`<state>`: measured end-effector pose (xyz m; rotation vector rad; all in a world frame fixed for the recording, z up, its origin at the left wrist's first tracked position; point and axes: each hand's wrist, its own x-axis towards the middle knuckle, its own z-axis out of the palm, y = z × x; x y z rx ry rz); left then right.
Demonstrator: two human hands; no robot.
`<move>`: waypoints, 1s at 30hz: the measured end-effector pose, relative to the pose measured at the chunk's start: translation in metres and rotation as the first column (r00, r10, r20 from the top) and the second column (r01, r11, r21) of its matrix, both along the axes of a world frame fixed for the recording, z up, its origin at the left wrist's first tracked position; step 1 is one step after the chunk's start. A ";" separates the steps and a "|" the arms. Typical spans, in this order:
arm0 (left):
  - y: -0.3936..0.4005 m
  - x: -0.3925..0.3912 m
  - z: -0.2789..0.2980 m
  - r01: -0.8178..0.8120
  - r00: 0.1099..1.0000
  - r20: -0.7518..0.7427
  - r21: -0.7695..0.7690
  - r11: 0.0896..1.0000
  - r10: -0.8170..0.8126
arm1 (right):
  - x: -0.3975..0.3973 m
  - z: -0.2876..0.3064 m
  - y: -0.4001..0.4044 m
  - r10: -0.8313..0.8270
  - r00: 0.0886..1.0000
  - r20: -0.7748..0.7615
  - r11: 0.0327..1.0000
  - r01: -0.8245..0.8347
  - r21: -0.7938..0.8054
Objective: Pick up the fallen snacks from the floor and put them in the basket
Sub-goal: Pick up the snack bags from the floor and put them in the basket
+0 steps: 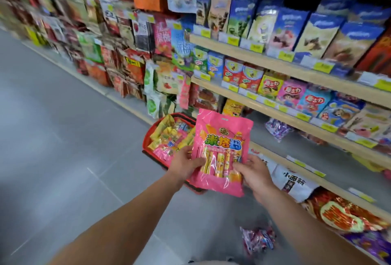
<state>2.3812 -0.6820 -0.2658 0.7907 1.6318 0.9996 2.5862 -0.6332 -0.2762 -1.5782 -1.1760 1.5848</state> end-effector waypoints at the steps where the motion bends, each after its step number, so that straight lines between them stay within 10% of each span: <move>1: 0.003 -0.012 -0.003 -0.024 1.000 -0.007 -0.006 1.000 0.024 | -0.012 -0.003 0.007 0.017 1.000 0.005 1.000 -0.017 -0.006; 22: 0.188 -0.212 -0.084 -0.217 0.959 -0.231 -0.237 0.947 0.162 | -0.221 -0.099 0.205 0.201 0.977 0.069 0.928 -0.167 -0.333; 30: 0.254 -0.298 -0.131 -0.057 0.945 -0.319 -0.367 0.928 -0.068 | -0.303 -0.143 0.243 0.091 0.988 0.125 0.912 -0.032 -0.410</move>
